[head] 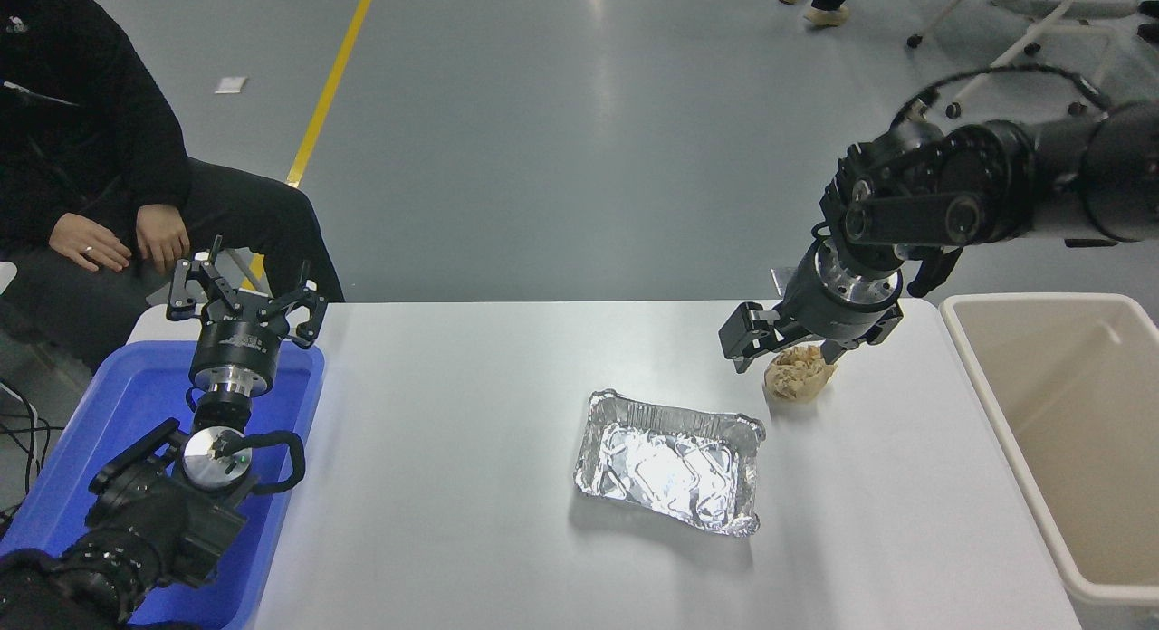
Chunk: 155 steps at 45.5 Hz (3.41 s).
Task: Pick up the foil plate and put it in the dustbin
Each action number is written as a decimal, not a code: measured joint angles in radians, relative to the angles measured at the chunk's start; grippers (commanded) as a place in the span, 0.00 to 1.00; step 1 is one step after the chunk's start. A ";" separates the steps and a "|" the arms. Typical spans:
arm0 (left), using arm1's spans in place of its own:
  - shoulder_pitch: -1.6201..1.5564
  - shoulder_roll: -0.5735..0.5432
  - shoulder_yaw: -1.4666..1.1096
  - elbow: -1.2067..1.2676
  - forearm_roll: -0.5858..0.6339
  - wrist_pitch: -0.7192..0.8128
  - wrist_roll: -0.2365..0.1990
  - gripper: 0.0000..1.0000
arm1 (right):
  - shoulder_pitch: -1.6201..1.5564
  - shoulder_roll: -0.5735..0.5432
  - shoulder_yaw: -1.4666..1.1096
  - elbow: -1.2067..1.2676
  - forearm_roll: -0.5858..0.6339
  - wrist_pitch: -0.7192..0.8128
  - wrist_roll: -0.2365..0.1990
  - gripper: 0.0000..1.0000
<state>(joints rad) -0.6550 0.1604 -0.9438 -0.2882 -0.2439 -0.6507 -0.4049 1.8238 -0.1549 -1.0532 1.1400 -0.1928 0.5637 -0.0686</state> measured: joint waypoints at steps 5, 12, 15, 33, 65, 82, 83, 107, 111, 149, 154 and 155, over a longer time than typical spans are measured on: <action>0.000 0.000 0.000 0.000 0.000 -0.001 0.000 0.99 | -0.050 -0.016 0.020 -0.016 -0.023 -0.020 0.000 1.00; 0.000 0.001 0.000 0.000 0.000 -0.001 0.000 0.99 | -0.118 -0.033 0.053 -0.032 -0.042 -0.056 -0.001 1.00; 0.000 0.000 0.000 0.000 0.000 -0.001 0.000 0.99 | -0.149 -0.037 0.070 -0.041 -0.048 -0.075 -0.001 1.00; 0.000 0.000 -0.001 0.000 0.000 -0.001 0.000 0.99 | -0.333 -0.037 0.146 -0.118 -0.082 -0.166 -0.005 1.00; 0.000 0.001 0.000 0.000 0.000 -0.001 0.000 0.99 | -0.515 0.022 0.244 -0.244 -0.110 -0.250 -0.010 1.00; 0.000 0.001 0.000 0.000 0.000 -0.001 0.000 0.99 | -0.579 0.037 0.254 -0.283 -0.129 -0.270 -0.003 1.00; 0.000 0.001 0.000 0.000 0.000 -0.001 0.000 0.99 | -0.581 0.038 0.255 -0.285 -0.129 -0.271 -0.002 1.00; 0.000 0.001 0.000 0.000 0.000 -0.001 0.000 0.99 | -0.618 0.050 0.281 -0.317 -0.162 -0.276 0.002 0.43; 0.000 0.001 0.000 0.000 0.000 -0.001 0.000 0.99 | -0.620 0.050 0.281 -0.319 -0.179 -0.278 0.002 0.31; 0.000 0.001 0.000 0.000 0.000 -0.001 0.000 0.99 | -0.574 0.017 0.270 -0.292 -0.214 -0.272 0.003 0.00; 0.000 0.001 0.000 0.000 0.000 -0.002 0.000 0.99 | -0.519 -0.028 0.269 -0.246 -0.212 -0.252 0.003 0.00; 0.000 0.001 0.000 0.000 0.000 -0.002 0.000 0.99 | -0.504 -0.041 0.268 -0.233 -0.212 -0.245 0.003 0.00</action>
<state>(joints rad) -0.6550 0.1611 -0.9433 -0.2883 -0.2438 -0.6525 -0.4049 1.3201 -0.1955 -0.7848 0.9074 -0.4048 0.3191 -0.0656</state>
